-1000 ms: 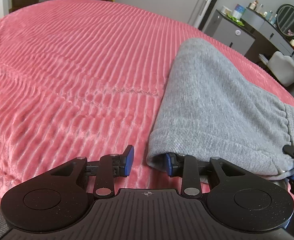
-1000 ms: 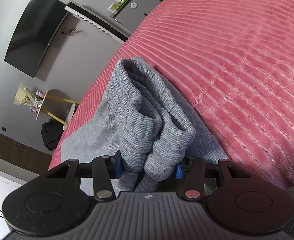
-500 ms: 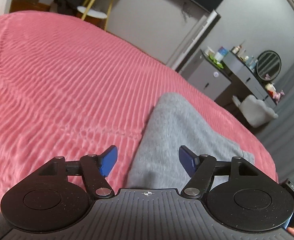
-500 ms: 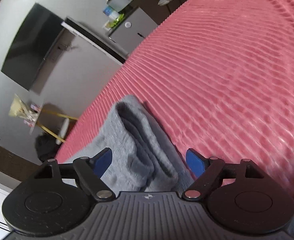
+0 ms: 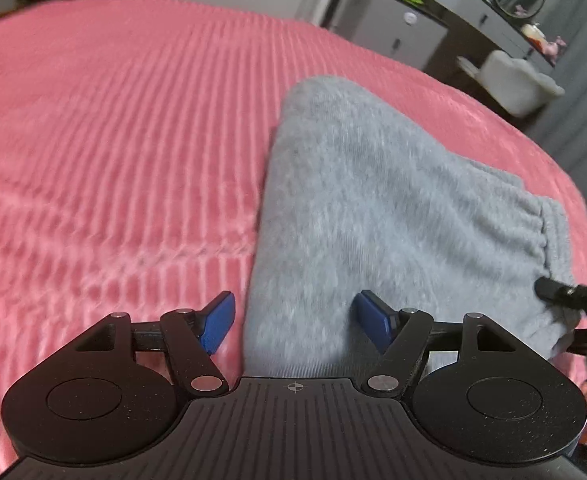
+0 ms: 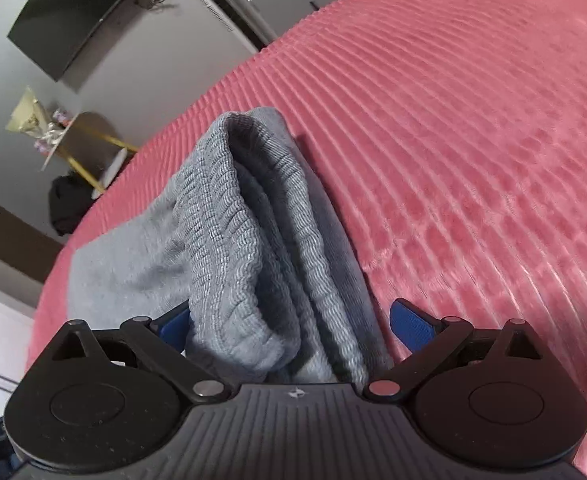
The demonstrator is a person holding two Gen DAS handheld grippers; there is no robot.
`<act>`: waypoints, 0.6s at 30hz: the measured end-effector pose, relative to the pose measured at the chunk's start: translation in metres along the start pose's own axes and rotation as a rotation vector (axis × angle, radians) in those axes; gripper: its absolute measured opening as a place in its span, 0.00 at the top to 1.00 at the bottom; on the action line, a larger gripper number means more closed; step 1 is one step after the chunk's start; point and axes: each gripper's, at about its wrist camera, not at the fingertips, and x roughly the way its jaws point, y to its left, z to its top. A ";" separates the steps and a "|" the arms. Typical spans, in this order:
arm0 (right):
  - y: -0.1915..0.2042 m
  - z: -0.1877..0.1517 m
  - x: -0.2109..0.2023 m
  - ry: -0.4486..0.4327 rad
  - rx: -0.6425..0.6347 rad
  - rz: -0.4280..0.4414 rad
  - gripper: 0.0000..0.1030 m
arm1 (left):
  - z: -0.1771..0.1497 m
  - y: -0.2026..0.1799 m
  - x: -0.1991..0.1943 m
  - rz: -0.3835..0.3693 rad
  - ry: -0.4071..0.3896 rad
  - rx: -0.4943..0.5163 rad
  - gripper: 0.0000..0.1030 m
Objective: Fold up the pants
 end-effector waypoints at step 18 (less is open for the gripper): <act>-0.003 0.052 0.046 0.146 -0.165 0.231 0.31 | 0.047 -0.016 0.065 -0.251 0.072 0.114 0.27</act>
